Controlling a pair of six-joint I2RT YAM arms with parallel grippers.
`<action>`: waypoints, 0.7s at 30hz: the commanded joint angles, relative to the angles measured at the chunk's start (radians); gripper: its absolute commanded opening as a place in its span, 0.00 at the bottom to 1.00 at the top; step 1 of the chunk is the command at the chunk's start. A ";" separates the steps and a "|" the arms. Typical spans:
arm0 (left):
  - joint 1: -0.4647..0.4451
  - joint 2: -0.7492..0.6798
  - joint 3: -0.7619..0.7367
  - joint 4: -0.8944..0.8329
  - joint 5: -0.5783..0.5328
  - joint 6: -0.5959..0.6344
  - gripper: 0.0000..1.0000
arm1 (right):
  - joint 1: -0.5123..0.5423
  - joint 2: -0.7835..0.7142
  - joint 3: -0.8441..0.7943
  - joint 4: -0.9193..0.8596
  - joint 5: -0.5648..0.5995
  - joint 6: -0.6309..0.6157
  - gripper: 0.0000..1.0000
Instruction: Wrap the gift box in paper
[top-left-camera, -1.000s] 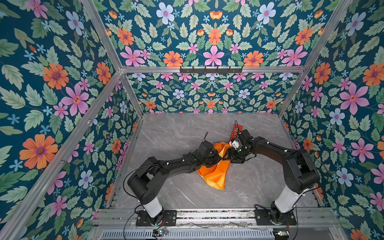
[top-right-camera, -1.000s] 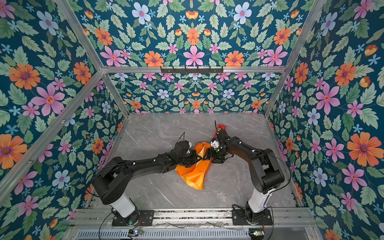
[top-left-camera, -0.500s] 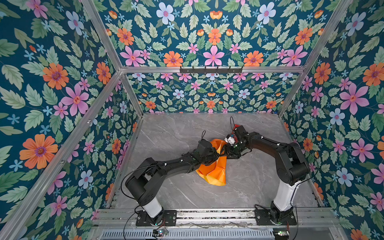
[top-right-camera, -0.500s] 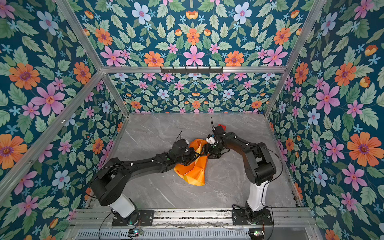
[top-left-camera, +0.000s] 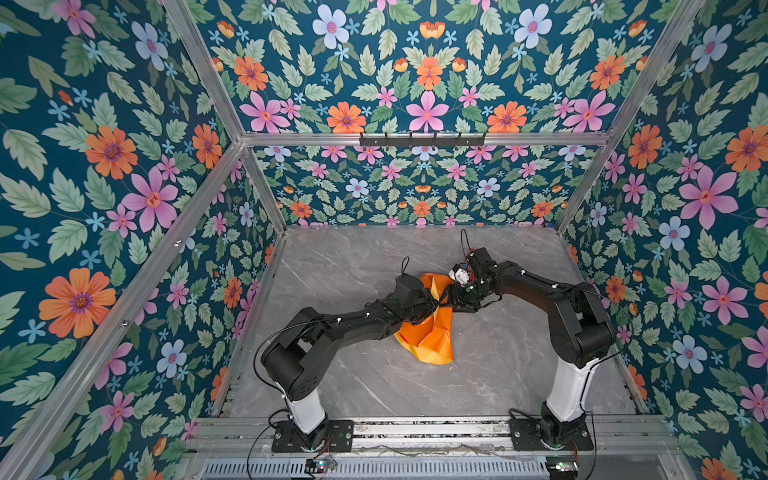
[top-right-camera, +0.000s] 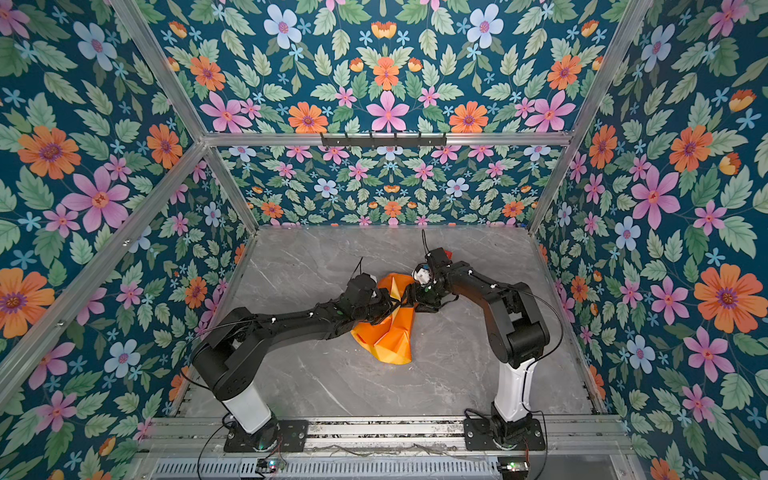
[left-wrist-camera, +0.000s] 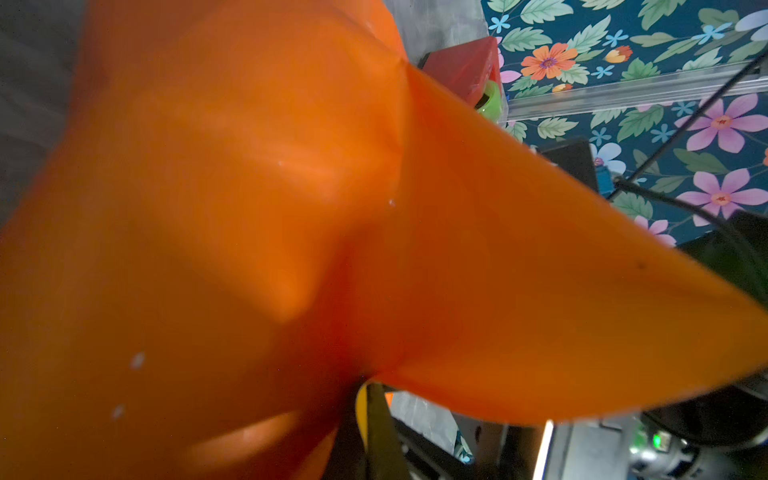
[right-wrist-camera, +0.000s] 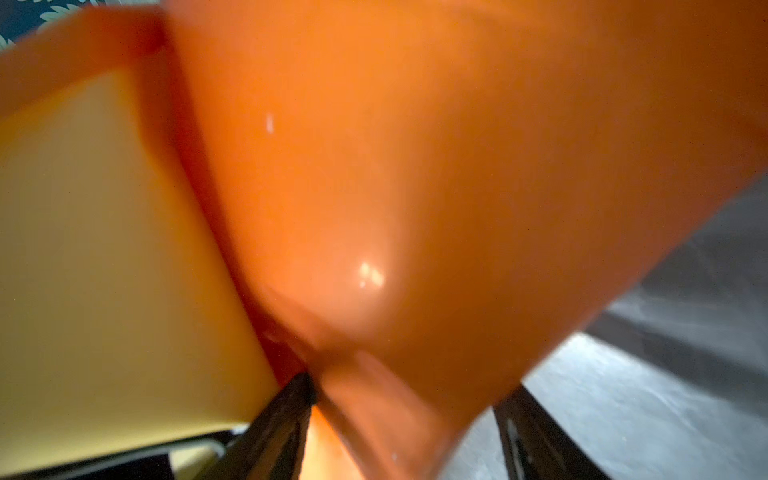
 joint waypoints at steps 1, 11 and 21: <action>-0.001 0.017 0.002 0.085 -0.007 -0.007 0.00 | 0.009 0.009 0.002 -0.040 -0.013 -0.021 0.70; -0.003 0.016 -0.084 0.109 -0.015 -0.029 0.00 | -0.028 -0.006 0.019 0.033 -0.149 0.058 0.71; -0.003 0.005 -0.128 0.109 -0.015 -0.029 0.00 | -0.058 -0.036 0.061 0.010 -0.150 0.078 0.71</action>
